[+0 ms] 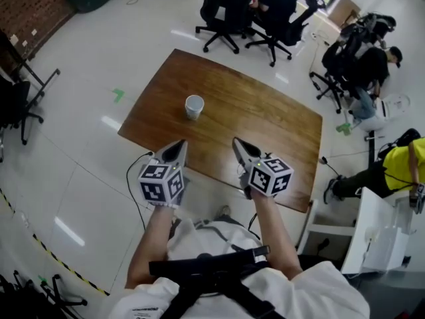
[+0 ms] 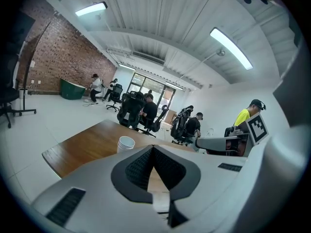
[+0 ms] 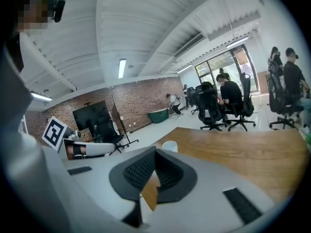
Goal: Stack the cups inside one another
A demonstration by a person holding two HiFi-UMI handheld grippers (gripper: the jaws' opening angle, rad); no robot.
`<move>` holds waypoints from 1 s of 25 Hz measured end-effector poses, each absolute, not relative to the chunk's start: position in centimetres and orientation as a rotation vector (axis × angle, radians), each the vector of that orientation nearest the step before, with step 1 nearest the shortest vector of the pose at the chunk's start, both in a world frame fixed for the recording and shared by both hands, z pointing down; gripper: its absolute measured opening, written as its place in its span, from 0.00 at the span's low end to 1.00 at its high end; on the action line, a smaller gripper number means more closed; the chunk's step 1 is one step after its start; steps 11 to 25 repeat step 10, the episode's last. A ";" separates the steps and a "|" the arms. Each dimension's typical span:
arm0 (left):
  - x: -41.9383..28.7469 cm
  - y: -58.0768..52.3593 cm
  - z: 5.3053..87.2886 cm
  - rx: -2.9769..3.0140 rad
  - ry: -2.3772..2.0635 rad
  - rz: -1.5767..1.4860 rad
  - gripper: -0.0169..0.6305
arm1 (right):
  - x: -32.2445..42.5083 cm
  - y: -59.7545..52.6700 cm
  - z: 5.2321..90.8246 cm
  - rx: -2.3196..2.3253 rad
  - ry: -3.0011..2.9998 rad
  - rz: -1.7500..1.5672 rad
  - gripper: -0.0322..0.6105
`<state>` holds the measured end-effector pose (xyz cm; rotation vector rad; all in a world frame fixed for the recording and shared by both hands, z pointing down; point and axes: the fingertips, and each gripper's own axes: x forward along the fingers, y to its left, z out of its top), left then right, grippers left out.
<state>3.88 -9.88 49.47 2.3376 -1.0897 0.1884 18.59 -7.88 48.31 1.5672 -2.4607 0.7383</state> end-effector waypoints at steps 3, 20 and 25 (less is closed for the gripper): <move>4.8 -10.1 49.1 2.332 -1.103 0.188 0.01 | 19.3 -8.1 48.4 1.550 -2.471 0.758 0.05; 6.3 -9.4 48.6 2.340 -1.095 0.188 0.01 | 20.2 -8.2 47.8 1.530 -2.492 0.753 0.05; 6.3 -9.4 48.6 2.340 -1.095 0.188 0.01 | 20.2 -8.2 47.8 1.530 -2.492 0.753 0.05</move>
